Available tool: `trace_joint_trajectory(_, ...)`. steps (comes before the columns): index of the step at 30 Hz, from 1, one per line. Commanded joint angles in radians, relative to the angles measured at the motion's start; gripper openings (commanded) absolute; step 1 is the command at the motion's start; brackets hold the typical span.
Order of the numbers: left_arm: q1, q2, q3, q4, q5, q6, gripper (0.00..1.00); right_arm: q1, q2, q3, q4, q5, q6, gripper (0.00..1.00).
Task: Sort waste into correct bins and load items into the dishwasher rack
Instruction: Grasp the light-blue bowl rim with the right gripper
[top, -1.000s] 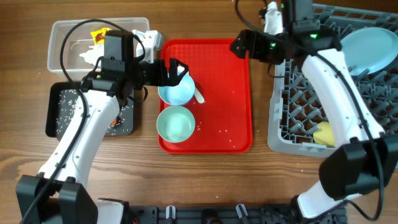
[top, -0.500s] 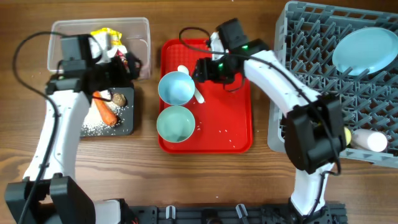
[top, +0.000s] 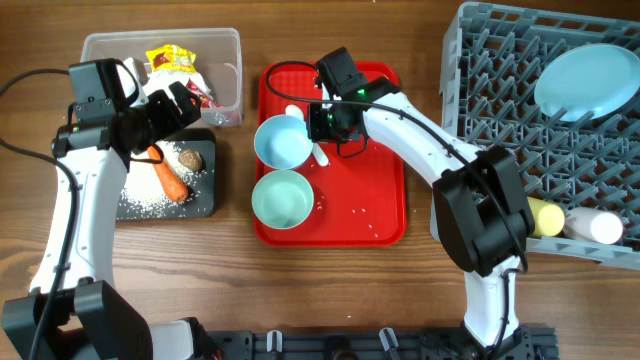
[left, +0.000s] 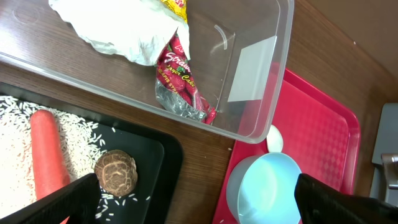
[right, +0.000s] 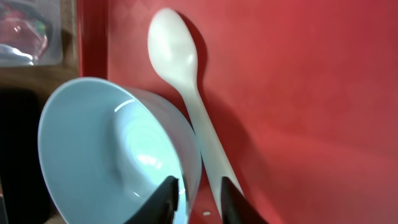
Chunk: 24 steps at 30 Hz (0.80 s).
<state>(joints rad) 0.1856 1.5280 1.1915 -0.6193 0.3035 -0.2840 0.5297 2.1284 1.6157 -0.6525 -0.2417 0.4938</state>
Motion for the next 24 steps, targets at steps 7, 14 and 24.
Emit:
trace_joint_trajectory(7,0.002,0.006,0.004,0.001,-0.009,-0.013,1.00,0.023,0.043,-0.007,0.024,0.006,0.014,0.13)
trace_joint_trajectory(14,0.002,0.006,0.004,0.001,-0.010,-0.013,1.00,0.023,0.054,-0.007,0.028,0.005,0.018,0.04)
trace_joint_trajectory(24,0.002,0.006,0.004,0.001,-0.010,-0.013,1.00,-0.006,-0.019,0.007,-0.001,0.059,-0.028,0.04)
